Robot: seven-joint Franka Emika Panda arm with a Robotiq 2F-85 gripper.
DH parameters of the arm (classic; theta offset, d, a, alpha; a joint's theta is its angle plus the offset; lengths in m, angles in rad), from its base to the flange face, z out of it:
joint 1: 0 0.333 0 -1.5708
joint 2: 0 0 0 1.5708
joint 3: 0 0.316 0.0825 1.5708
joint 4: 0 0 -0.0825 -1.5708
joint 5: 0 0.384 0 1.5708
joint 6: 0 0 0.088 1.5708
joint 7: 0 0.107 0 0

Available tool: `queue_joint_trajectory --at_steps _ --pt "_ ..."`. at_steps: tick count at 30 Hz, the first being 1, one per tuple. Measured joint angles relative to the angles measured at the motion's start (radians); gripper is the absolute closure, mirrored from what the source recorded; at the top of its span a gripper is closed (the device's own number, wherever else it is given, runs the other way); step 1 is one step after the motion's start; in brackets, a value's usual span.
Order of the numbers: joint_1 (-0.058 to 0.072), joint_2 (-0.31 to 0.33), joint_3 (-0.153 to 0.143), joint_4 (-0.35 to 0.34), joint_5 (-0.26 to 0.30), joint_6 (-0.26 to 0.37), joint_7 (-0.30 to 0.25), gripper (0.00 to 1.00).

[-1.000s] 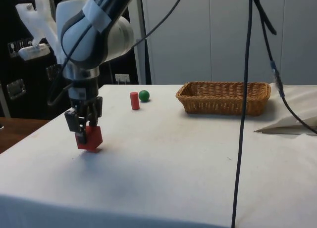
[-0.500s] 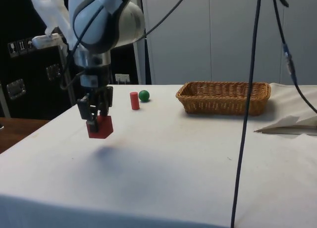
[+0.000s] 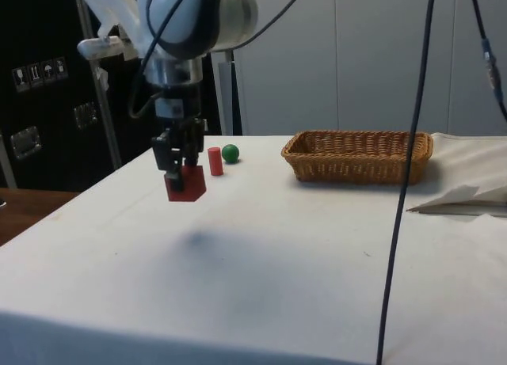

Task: Pick up the object to the left of the cylinder and place it into the basket.

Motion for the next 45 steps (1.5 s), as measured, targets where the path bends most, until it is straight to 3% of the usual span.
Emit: queue_joint_trajectory --at_steps 25,45 --pt "-0.001 -0.187 -0.059 -0.208 -0.141 0.004 -0.002 1.00" --pt "-0.007 -0.348 -0.139 -0.363 -0.268 0.004 -0.022 1.00"
